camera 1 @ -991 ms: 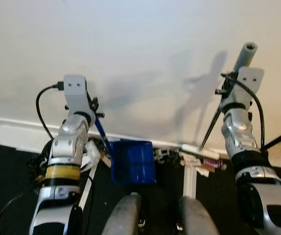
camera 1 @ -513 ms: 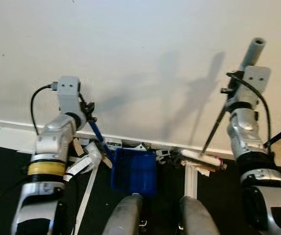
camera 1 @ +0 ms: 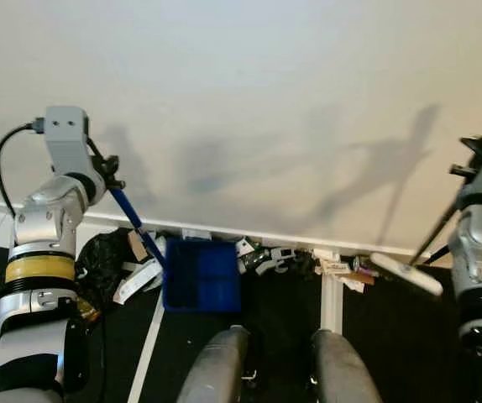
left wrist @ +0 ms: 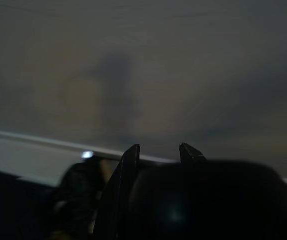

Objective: Sweep floor

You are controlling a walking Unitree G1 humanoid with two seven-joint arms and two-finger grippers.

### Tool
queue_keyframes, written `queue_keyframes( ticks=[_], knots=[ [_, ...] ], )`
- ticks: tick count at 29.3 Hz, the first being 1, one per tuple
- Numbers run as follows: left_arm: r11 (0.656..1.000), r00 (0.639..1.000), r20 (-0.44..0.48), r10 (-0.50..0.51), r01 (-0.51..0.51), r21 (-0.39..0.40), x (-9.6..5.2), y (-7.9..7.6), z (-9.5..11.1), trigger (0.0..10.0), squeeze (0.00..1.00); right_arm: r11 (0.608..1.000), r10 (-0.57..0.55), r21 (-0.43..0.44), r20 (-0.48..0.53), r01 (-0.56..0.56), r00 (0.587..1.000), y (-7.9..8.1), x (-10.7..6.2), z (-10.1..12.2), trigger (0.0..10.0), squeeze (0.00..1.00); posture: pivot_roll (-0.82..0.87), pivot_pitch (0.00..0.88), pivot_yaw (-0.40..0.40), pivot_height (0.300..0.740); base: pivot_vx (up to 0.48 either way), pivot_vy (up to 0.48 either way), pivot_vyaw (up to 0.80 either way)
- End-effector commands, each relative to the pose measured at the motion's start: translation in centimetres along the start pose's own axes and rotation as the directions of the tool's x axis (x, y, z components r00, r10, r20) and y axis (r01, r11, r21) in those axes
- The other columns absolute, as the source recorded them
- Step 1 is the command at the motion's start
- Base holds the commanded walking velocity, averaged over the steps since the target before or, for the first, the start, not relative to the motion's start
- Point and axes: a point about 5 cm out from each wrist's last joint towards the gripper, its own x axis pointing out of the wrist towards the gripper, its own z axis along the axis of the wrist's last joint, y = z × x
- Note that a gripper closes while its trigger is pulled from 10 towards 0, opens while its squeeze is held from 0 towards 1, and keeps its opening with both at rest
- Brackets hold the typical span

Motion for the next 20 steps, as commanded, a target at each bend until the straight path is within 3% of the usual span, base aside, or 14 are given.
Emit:
queue_keyframes(
  ticks=[1,6,15,16,17,18,20],
  knots=[
    [0.994,0.997,0.001,0.083,-0.083,0.072,-0.2,1.7,0.3,10.0,0.0,0.998,-0.062,-0.026,0.033,0.063,0.998,-1.4,0.3,0.6,10.0,0.0,-0.04,0.165,0.114,0.74,0.0,0.0,0.0],
    [0.988,0.994,0.0,0.107,-0.106,0.108,-0.2,2.3,0.0,10.0,0.0,0.995,-0.099,-0.016,0.046,0.1,0.994,-2.0,0.5,0.7,10.0,0.0,-0.03,0.186,0.134,0.74,0.0,0.0,0.0],
    [0.991,0.996,0.0,0.092,-0.092,0.099,-0.4,3.3,-0.2,10.0,0.0,0.978,-0.206,-0.008,0.183,0.211,0.961,-2.8,1.4,3.6,10.0,0.0,0.0,0.225,0.16,0.74,0.0,0.0,0.0],
    [0.995,0.997,0.0,0.073,-0.073,0.067,-0.5,3.2,-0.3,10.0,0.0,0.978,-0.206,0.046,0.126,0.202,0.97,-2.5,1.8,2.9,10.0,0.0,0.01,0.236,0.167,0.74,0.0,0.0,0.0],
    [0.995,0.997,0.0,0.073,-0.073,0.067,-0.5,3.2,-0.3,10.0,0.0,0.978,-0.206,0.046,0.126,0.202,0.97,-2.5,1.8,2.9,10.0,0.0,0.01,0.236,0.167,0.74,0.0,0.0,0.0],
    [0.998,0.999,0.009,0.045,-0.045,0.045,-0.7,3.0,-0.3,10.0,0.0,0.975,-0.186,0.134,0.047,0.179,0.981,-2.0,2.2,2.2,10.0,0.0,0.03,0.241,0.168,0.74,0.0,0.0,0.0],
    [0.999,1.0,0.018,0.014,-0.015,0.04,-0.9,2.5,-0.2,10.0,0.0,0.964,-0.156,0.215,-0.005,0.153,0.988,-1.2,2.5,2.0,10.0,0.0,0.03,0.242,0.167,0.74,0.0,0.0,0.0]
  ],
)
